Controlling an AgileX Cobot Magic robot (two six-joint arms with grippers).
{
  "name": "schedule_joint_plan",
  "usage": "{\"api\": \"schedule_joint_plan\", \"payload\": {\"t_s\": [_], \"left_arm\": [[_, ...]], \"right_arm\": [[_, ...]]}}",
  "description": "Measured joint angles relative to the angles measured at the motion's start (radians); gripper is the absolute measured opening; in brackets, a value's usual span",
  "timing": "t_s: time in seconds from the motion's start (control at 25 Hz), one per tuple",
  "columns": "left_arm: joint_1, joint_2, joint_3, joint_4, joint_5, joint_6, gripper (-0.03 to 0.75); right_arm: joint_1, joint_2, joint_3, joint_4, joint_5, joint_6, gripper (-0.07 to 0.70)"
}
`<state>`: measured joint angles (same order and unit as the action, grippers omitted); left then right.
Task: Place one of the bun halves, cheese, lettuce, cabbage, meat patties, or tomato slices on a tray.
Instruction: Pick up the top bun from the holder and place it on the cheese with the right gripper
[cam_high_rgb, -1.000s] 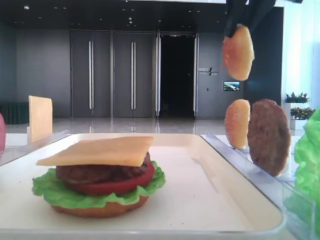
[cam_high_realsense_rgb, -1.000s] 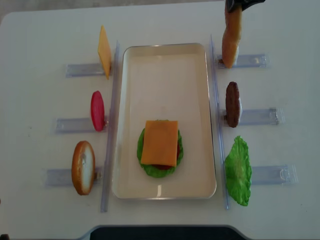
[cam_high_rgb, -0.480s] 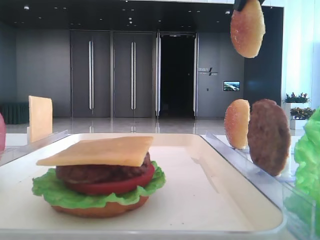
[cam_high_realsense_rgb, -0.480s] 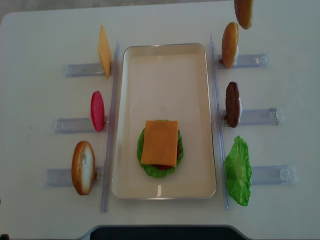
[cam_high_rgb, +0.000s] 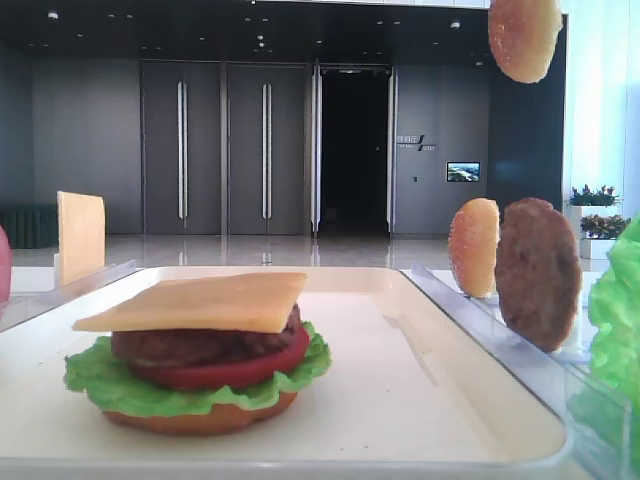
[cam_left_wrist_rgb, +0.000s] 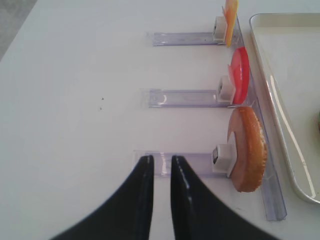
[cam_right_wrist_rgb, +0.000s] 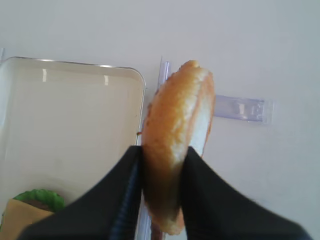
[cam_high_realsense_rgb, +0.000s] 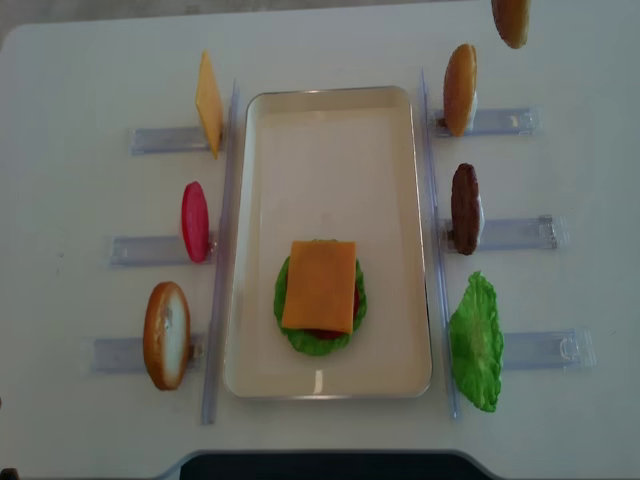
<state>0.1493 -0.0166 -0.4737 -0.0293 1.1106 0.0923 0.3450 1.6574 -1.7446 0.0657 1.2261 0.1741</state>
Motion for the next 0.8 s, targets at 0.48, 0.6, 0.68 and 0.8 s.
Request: {"api": "schedule_joint_plan", "payload": {"t_s": [0.48,0.6,0.68,0.8], "left_arm": [[0.0,0.0,0.0,0.0,0.0,0.0,0.093],[0.0,0.0,0.0,0.0,0.0,0.0,0.093],[0.0,0.0,0.0,0.0,0.0,0.0,0.093],[0.0,0.0,0.0,0.0,0.0,0.0,0.093]], "right_arm": [[0.032,-0.319,0.32,0.004,0.0,0.082,0.199],[0.084,-0.434,0.409,0.004,0.001,0.131,0.199],[0.125,-0.512,0.46,0.005,0.002,0.169,0.199],[0.19,-0.599,0.52,0.001,0.002,0.235,0.199]]}}
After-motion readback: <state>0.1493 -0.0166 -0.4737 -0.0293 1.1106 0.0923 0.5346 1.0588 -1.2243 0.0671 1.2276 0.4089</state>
